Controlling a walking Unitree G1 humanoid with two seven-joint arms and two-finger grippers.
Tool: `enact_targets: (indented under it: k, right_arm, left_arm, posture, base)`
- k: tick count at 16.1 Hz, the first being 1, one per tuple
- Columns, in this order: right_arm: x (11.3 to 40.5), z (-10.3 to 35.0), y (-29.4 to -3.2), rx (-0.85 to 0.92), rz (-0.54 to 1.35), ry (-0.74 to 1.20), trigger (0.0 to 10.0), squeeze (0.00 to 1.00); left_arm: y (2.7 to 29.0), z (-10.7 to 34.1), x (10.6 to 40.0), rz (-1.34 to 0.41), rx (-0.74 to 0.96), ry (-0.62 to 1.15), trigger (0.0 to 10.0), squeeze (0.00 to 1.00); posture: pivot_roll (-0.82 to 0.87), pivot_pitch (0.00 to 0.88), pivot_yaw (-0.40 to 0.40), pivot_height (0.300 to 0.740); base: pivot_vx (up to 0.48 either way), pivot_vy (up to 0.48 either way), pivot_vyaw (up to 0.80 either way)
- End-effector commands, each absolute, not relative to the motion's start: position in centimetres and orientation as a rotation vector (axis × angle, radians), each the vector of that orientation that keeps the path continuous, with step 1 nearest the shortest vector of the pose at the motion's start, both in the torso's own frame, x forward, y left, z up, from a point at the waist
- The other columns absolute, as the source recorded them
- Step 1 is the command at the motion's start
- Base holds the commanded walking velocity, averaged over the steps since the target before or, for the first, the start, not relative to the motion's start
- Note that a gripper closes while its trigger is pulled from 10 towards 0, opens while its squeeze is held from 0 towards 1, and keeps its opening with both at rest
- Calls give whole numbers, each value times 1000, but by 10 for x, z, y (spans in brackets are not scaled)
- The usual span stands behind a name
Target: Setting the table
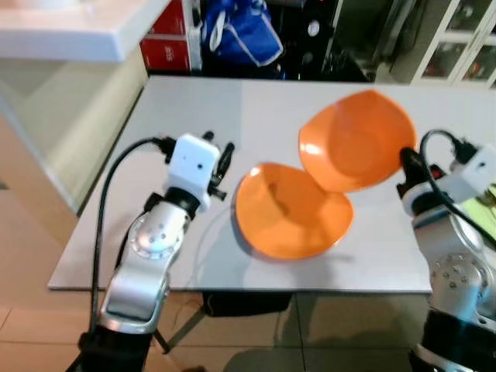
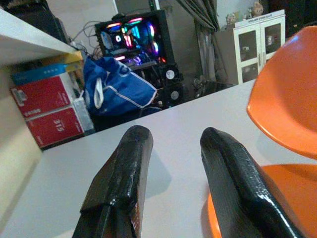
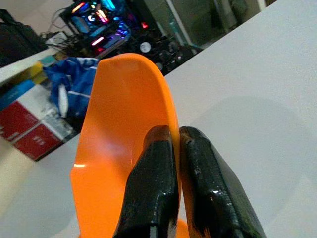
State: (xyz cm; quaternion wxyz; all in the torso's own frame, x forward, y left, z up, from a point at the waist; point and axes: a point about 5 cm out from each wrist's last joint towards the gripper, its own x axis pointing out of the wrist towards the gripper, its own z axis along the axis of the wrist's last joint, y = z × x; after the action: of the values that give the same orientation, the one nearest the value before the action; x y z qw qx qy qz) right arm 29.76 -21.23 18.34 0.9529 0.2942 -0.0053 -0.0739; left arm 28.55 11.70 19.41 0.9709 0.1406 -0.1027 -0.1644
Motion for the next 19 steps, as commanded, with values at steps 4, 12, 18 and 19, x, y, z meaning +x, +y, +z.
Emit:
enact_targets:
  k: [4,12,18,19]
  right_arm:
    - [302,192,-220,644,-146,-47,10000,0]
    - [300,164,-216,889,51,231,10000,0]
    - [294,132,-179,907,193,540,10000,0]
    - [295,132,-176,917,201,546,10000,0]
  left_arm:
    - [108,191,276,-414,291,-215,10000,0]
    - [111,171,250,-636,239,-142,10000,0]
    - [127,164,226,-800,211,-19,10000,0]
    - [129,163,224,-806,209,-4,10000,0]
  posture:
    - [9,21,-41,740]
    - [-40,0,-8,740]
    - [-18,0,-30,740]
    - [-13,0,-32,740]
  base:
    - [0,0,0]
    - [0,0,0]
    - [0,0,0]
    - [0,0,0]
